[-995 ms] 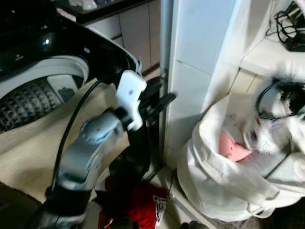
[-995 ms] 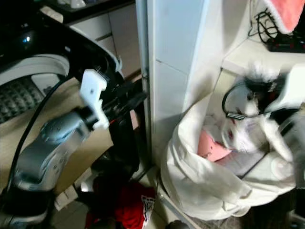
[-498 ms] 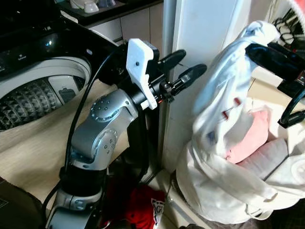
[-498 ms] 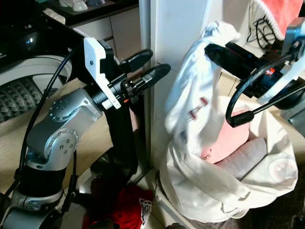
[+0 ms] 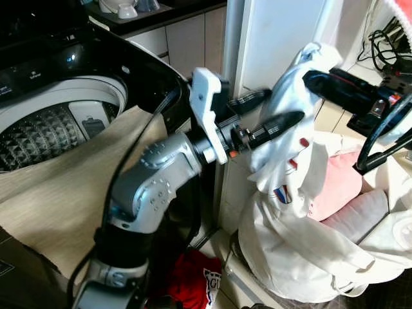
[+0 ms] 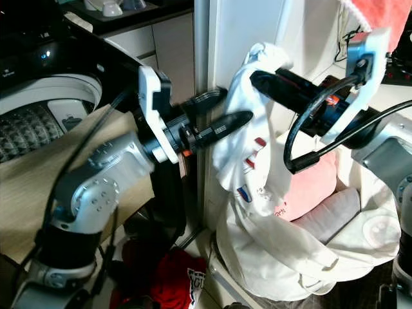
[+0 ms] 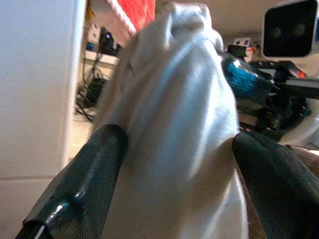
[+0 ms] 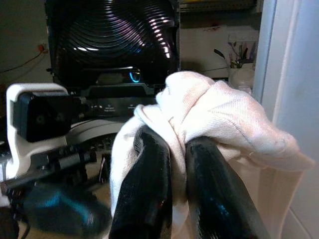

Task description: Clothes washing

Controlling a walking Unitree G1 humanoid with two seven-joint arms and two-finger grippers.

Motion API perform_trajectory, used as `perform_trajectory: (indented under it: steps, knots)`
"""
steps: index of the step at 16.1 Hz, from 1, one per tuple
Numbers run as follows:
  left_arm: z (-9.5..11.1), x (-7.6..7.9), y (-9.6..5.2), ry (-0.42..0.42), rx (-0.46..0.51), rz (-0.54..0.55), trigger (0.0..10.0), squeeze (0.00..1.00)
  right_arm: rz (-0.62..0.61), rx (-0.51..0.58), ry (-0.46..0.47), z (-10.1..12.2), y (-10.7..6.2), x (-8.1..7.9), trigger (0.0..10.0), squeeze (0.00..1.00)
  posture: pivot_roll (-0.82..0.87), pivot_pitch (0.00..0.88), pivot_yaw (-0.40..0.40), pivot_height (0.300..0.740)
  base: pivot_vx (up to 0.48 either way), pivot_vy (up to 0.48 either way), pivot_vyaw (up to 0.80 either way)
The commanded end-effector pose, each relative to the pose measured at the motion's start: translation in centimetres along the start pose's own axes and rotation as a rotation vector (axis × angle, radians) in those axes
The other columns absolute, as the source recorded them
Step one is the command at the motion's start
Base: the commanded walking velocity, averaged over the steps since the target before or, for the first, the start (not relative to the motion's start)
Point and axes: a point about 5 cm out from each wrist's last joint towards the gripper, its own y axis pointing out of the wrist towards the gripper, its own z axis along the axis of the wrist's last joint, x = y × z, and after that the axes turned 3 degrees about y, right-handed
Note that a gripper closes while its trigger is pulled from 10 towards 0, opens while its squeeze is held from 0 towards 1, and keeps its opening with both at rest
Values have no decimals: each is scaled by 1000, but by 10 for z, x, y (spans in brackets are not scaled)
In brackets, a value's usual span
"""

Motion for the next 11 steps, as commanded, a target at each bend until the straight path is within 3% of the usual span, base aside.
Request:
perform_trajectory:
  steps: [1,4,5,11]
  knots:
    - [0,9,3,-32,14,-52,10000,0,32,12,-13,6,3,-5,0,0,-122,0,12,740,0,0,0]
    - [-3,16,5,-77,15,-97,10000,0,31,10,-13,6,3,-5,0,0,-122,0,12,740,0,0,0]
    - [-7,15,5,-72,-17,-93,0,0,32,9,-13,6,4,-6,0,0,-123,0,13,740,0,0,0]
    - [-7,13,2,-72,-14,-94,0,0,32,19,-1,4,5,-9,0,0,-122,0,19,740,0,0,0]
